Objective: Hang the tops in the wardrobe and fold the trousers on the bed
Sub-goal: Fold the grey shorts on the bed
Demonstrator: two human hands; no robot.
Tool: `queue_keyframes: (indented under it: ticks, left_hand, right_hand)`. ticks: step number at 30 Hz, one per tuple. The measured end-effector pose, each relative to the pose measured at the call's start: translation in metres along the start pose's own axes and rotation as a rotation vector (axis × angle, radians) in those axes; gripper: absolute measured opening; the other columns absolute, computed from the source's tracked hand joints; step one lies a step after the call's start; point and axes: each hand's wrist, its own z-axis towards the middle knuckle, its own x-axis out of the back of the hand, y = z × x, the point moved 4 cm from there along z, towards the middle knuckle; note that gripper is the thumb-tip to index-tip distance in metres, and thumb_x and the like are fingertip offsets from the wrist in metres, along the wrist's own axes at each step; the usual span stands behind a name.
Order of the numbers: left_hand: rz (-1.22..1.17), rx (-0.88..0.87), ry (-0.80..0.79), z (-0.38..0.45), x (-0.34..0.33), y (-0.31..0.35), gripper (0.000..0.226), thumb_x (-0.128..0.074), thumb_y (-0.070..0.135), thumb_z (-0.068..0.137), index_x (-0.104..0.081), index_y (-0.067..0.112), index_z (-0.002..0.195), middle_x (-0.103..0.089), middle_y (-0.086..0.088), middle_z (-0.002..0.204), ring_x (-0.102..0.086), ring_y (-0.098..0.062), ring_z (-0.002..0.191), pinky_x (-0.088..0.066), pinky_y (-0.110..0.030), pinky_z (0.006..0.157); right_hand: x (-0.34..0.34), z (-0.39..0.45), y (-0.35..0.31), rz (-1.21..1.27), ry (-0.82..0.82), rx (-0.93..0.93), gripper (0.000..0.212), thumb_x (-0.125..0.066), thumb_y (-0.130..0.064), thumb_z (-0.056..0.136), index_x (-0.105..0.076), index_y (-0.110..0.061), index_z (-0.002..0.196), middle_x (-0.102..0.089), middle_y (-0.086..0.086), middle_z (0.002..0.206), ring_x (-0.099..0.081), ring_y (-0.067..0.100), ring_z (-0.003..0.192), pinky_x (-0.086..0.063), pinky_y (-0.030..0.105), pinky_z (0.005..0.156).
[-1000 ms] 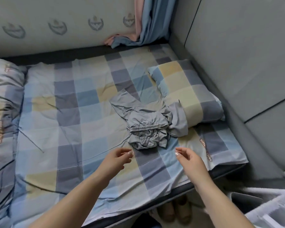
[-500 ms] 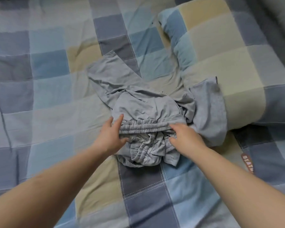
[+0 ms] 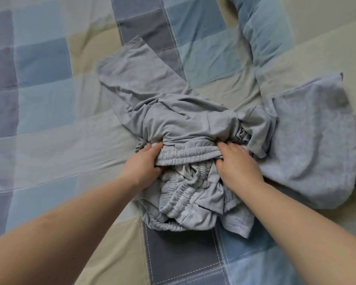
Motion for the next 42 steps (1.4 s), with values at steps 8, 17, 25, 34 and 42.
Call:
queue_keyframes:
  ticks: [8,17,25,34,42]
  left_hand:
    - [-0.235,0.01,-0.132,0.008,0.019,-0.003,0.052,-0.051,0.02,0.094,-0.039,0.027,0.144,-0.039,-0.003,0.15,-0.037,-0.021,0.137,-0.023,-0.021,0.108]
    - [-0.353,0.116,0.369,-0.058,0.065,-0.028,0.052,-0.043,-0.007,0.075,-0.065,0.027,0.108,-0.066,-0.004,0.103,-0.058,-0.027,0.099,-0.038,-0.028,0.075]
    - [-0.198,-0.005,0.689,-0.128,0.182,-0.031,0.045,-0.05,-0.003,0.077,-0.069,0.018,0.112,-0.061,-0.015,0.113,-0.053,-0.035,0.108,-0.042,-0.037,0.088]
    - [-0.182,-0.102,0.812,-0.254,0.333,-0.027,0.037,-0.057,-0.005,0.078,-0.073,0.016,0.104,-0.062,-0.012,0.104,-0.055,-0.031,0.101,-0.044,-0.035,0.082]
    - [0.015,-0.241,0.791,-0.413,0.475,-0.033,0.026,-0.066,-0.002,0.078,-0.075,0.012,0.098,-0.064,-0.013,0.103,-0.059,-0.035,0.098,-0.047,-0.038,0.079]
  right_hand:
    - [0.01,0.004,-0.004,0.35,-0.055,-0.111,0.026,-0.052,-0.035,0.084,-0.053,-0.023,0.108,-0.059,0.002,0.115,-0.051,0.021,0.103,-0.04,0.033,0.082]
    - [0.049,-0.064,-0.002,0.28,0.217,-0.199,0.02,-0.059,-0.022,0.077,-0.043,-0.018,0.066,-0.054,0.0,0.065,-0.051,0.024,0.066,-0.036,0.032,0.053]
    - [0.131,-0.115,-0.059,0.324,0.385,-0.046,0.026,-0.06,-0.033,0.084,-0.053,-0.012,0.069,-0.056,0.0,0.062,-0.051,0.025,0.063,-0.035,0.034,0.054]
    - [0.28,-0.226,-0.145,0.203,0.609,0.034,0.017,-0.052,-0.017,0.09,-0.065,-0.024,0.098,-0.066,0.01,0.09,-0.046,0.03,0.074,-0.032,0.032,0.06]
    - [0.411,-0.357,-0.219,0.325,0.679,-0.04,0.015,-0.056,-0.021,0.086,-0.069,-0.022,0.092,-0.069,0.006,0.1,-0.057,0.029,0.091,-0.042,0.031,0.071]
